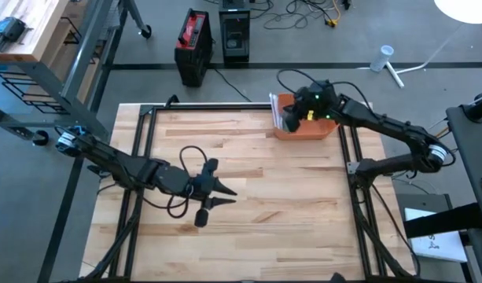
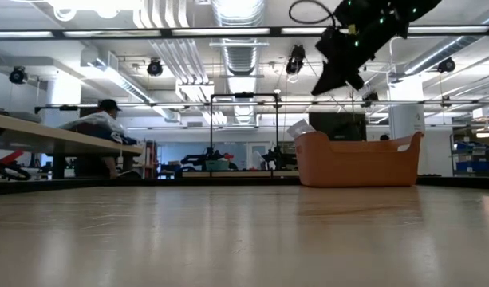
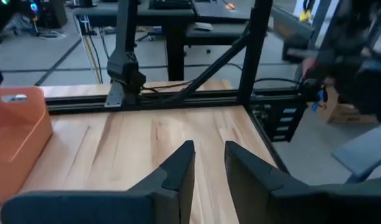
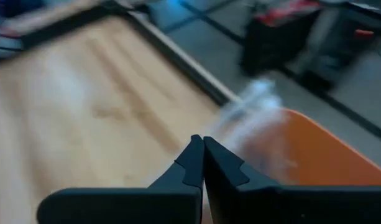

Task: Roll bandage
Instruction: Return to Home Position

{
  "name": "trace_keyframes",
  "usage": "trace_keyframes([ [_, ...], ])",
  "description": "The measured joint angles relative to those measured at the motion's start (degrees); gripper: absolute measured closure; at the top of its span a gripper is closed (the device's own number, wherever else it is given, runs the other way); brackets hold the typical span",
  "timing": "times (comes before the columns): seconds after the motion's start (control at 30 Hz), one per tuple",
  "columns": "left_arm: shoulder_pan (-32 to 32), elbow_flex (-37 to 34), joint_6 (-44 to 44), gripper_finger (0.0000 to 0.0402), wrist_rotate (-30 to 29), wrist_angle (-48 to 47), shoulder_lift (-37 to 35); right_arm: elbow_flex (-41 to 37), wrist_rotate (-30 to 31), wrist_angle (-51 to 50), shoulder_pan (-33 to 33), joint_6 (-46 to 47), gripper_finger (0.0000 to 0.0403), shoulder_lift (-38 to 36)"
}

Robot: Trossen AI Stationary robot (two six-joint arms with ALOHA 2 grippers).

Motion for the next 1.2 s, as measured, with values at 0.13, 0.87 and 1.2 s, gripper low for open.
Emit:
trace_keyframes([
  [0.13,-0.7,0.0,-3.6,0.0317,0.0,-0.1,-0.1,-4.5,3.9,5.6,0.0,3.6,0.0402,3.4],
  [0.87,-1.8,0.0,-3.2,0.0321,7.1,8.4,-0.9,-6.7,-7.2,19.2,8.4,5.8,0.0403,5.7],
  [1.2,-1.7,0.0,-3.2,0.031,7.0,10.0,-3.7,-11.3,-9.6,20.5,26.8,0.6,0.0403,-3.1],
])
